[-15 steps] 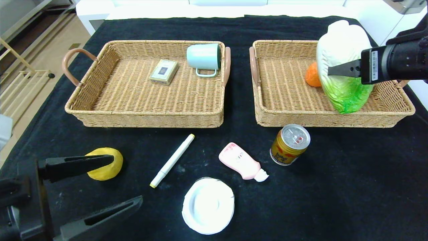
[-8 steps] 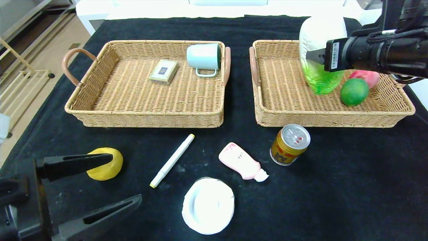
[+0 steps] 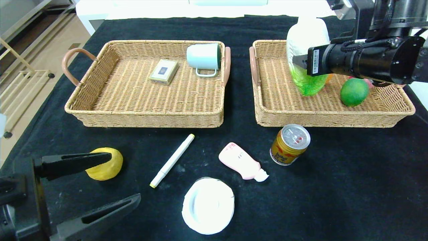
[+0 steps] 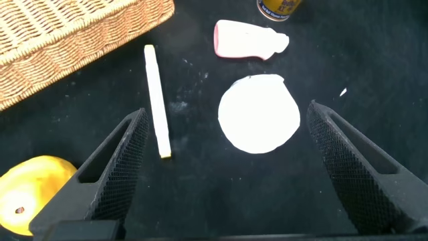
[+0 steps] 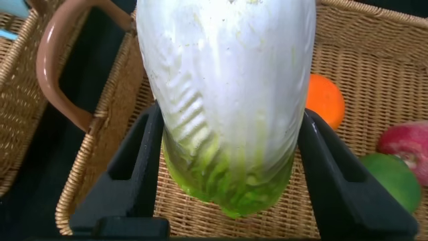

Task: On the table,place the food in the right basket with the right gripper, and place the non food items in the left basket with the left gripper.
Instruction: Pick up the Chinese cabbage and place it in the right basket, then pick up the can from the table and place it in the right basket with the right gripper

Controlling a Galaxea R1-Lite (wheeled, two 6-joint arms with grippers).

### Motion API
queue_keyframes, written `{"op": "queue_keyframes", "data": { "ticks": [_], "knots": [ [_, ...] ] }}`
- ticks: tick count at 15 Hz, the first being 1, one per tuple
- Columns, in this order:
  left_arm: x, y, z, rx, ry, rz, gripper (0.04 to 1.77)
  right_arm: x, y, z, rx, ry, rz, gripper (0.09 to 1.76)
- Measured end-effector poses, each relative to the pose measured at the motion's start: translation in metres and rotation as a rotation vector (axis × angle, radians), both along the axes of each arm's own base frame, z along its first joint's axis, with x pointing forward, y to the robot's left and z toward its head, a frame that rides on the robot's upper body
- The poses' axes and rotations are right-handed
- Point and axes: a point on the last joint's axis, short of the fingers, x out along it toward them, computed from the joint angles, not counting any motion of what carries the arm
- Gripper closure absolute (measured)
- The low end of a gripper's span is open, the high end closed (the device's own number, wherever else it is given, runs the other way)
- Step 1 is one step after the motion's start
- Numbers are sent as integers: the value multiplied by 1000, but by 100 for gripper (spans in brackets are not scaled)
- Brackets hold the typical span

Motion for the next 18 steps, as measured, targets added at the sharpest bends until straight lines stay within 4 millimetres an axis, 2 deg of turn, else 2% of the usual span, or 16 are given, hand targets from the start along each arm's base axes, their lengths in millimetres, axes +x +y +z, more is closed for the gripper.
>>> {"op": "queue_keyframes", "data": {
  "ticks": [3,6,9,18],
  "knots": [
    [0,0,0,1,-1,1,9,2,1,-2,-3,6,1,57],
    [0,0,0,4,-4,1,9,2,1,-4,-8,16,3,41],
    [0,0,0,5,-5,0,9,2,1,-4,-11,17,3,32],
    [0,0,0,6,-4,0,9,0,0,-8,-32,56,5,20]
  ]
}}
